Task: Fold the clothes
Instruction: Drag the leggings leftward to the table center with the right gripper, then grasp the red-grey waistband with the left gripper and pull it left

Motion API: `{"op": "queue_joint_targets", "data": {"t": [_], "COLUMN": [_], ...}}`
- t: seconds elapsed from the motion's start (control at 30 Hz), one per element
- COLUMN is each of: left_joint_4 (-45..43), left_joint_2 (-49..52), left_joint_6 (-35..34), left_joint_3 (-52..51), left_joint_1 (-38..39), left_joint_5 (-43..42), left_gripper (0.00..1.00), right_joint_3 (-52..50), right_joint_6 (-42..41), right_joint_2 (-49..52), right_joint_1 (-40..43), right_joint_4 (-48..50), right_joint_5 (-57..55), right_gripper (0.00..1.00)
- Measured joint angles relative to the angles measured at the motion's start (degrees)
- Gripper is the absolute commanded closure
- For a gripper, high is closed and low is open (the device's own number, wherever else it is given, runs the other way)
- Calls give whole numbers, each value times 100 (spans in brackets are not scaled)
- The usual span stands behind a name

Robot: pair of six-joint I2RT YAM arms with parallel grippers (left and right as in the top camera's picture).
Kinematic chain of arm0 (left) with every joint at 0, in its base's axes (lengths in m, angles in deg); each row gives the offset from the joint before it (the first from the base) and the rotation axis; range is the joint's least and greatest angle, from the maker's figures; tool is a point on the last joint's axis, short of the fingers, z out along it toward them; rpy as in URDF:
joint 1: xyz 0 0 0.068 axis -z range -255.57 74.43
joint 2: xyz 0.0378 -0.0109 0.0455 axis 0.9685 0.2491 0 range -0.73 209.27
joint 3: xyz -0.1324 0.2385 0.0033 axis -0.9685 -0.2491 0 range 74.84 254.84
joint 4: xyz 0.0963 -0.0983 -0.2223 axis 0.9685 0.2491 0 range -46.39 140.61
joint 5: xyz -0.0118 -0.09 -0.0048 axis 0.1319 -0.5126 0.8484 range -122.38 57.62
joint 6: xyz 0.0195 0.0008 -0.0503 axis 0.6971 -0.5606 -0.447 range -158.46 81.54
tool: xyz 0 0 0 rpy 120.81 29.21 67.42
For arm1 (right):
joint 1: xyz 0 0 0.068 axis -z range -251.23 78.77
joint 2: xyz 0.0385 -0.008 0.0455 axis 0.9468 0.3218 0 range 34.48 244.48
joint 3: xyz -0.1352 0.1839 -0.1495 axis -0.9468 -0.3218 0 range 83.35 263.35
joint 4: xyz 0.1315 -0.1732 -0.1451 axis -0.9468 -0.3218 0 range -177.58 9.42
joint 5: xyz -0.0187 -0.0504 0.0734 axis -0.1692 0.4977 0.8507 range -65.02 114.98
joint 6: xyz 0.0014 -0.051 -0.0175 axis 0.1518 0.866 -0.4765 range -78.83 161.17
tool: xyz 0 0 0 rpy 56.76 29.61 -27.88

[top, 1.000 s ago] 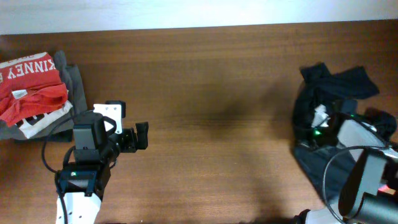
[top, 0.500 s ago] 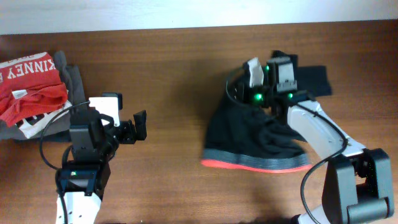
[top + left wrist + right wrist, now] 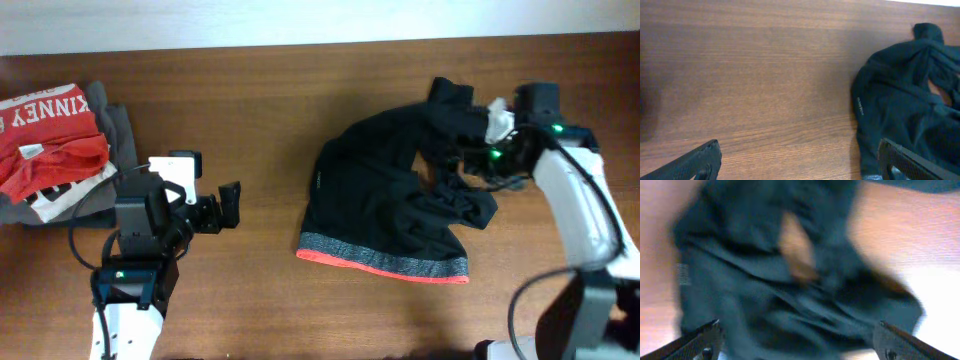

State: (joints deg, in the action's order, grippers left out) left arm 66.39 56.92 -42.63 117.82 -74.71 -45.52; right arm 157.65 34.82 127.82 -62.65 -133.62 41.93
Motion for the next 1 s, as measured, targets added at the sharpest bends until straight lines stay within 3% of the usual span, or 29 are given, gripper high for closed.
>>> {"op": "queue_joint_targets", "data": {"t": [0.1,0.37,0.63,1.0], "left_joint_4": [4,216,385,334], "left_joint_2": [17,1108,2378,2699], "left_joint_6": [0,-2,-2,-20], "left_joint_3": [0,24,26,229], "left_joint_1": [0,782,1788,1825], "left_joint_5": [-118,-302,-669,-931], "left_gripper": [7,6,1,1], "right_joint_3": [11,28,33,35], "right_joint_6": [140,254,267,275], "right_joint_2": [-437,-1366,-1421,-1421], "right_joint_1": [229,673,673,673], "right_joint_4": [-378,-984,-1198,-1298], "right_joint_5": [-623,-1165,-1202,-1200], "right_gripper": [1,1,1,1]}}
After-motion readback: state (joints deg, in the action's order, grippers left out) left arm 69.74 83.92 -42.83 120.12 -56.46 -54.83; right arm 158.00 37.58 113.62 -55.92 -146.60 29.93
